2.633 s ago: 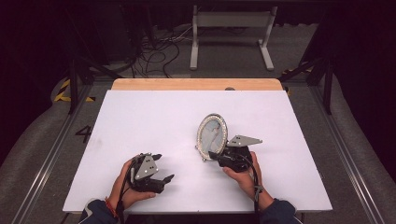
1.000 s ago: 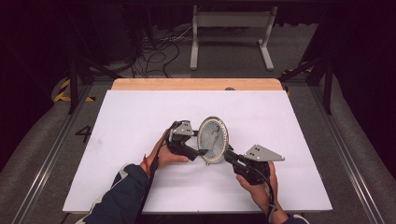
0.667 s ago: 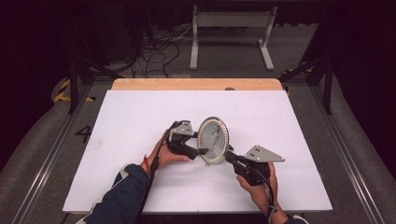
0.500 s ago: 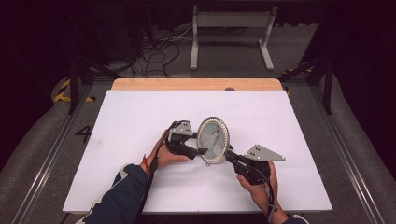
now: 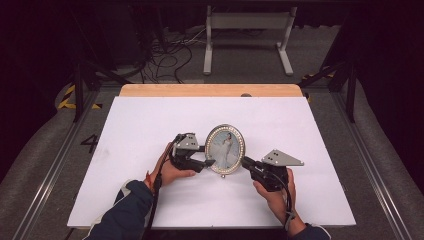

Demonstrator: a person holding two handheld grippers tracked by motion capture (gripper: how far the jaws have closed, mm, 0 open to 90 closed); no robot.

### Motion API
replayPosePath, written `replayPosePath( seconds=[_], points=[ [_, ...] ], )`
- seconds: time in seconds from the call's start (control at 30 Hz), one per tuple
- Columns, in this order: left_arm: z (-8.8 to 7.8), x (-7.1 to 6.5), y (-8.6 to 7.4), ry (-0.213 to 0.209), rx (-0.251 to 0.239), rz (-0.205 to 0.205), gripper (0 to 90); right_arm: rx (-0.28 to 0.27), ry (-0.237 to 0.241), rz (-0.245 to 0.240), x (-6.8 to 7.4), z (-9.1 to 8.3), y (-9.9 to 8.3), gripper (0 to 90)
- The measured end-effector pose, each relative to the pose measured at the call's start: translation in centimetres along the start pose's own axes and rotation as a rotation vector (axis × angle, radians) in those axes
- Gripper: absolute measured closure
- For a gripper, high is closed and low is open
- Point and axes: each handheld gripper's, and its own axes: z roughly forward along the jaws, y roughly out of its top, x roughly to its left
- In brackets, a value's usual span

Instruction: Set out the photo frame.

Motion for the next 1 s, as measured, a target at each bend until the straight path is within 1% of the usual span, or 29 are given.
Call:
replayPosePath(
  seconds=[0.07, 0.13, 0.17, 0.23, 0.27, 0.3, 0.37, 0.4, 0.43, 0.5, 0.53, 0.57, 0.67, 0.77, 0.9, 0.97, 1.0],
  points=[
    [-0.2, 0.1, -0.1, 0.009, -0.007, -0.005, 49.2, 0.0, -0.006, -0.013, 0.0, 0.1, 0.1, 83.5],
    [-0.3, 0.1, 0.0, 0.017, -0.033, -0.013, 48.9, 0.002, -0.005, -0.022, 0.0, 0.1, 0.2, 83.5],
    [-0.4, 0.1, 0.0, 0.021, -0.038, -0.014, 48.6, 0.0, -0.006, -0.026, 0.1, 0.1, 0.3, 83.7],
    [-0.5, 0.1, 0.1, 0.026, -0.061, -0.017, 48.1, -0.007, -0.011, -0.028, 0.1, -0.1, 0.3, 83.9],
    [-0.5, 0.1, 0.2, 0.03, -0.072, -0.026, 47.7, -0.011, -0.011, -0.025, 0.0, -0.2, 0.3, 84.2],
    [-0.5, 0.1, 0.3, 0.034, -0.08, -0.023, 47.6, -0.014, -0.016, -0.023, 0.0, -0.3, 0.3, 84.5],
    [-0.5, 0.2, 0.4, 0.041, -0.095, -0.032, 47.1, -0.019, -0.017, -0.019, 0.0, -0.5, 0.3, 85.0],
    [-0.4, 0.3, 0.4, 0.039, -0.107, -0.047, 47.5, -0.017, -0.016, -0.02, 0.0, -0.5, 0.3, 85.2],
    [-0.4, 0.3, 0.5, 0.043, -0.107, -0.05, 47.8, -0.011, -0.017, -0.024, 0.2, -0.4, 0.2, 85.9],
    [-0.4, 0.4, 0.5, 0.06, -0.101, -0.048, 52.3, -0.002, -0.027, -0.03, 0.4, -0.2, 0.2, 86.6],
    [-0.5, 0.4, 0.4, 0.06, -0.101, -0.057, 56.3, -0.002, -0.028, -0.031, 0.4, -0.1, 0.2, 86.8],
    [-0.5, 0.5, 0.4, 0.056, -0.103, -0.057, 57.4, -0.003, -0.025, -0.026, 0.4, -0.1, 0.2, 86.7],
    [-0.6, 0.6, 0.3, 0.053, -0.102, -0.062, 59.1, -0.004, -0.023, -0.024, 0.3, -0.1, 0.2, 86.6],
    [-0.8, 0.5, 0.2, 0.046, -0.108, -0.074, 60.5, -0.002, -0.025, -0.031, 0.3, 0.0, 0.2, 85.6],
    [-1.1, 0.5, 0.1, 0.052, -0.101, -0.071, 63.2, -0.001, -0.026, -0.026, 0.2, 0.3, 0.3, 85.0],
    [-1.1, 0.4, 0.0, 0.059, -0.095, -0.07, 63.9, -0.004, -0.026, -0.025, 0.1, 0.4, 0.4, 84.9],
    [-1.2, 0.3, 0.0, 0.07, -0.089, -0.064, 64.0, -0.007, -0.025, -0.024, 0.1, 0.5, 0.4, 84.6]
  ],
)
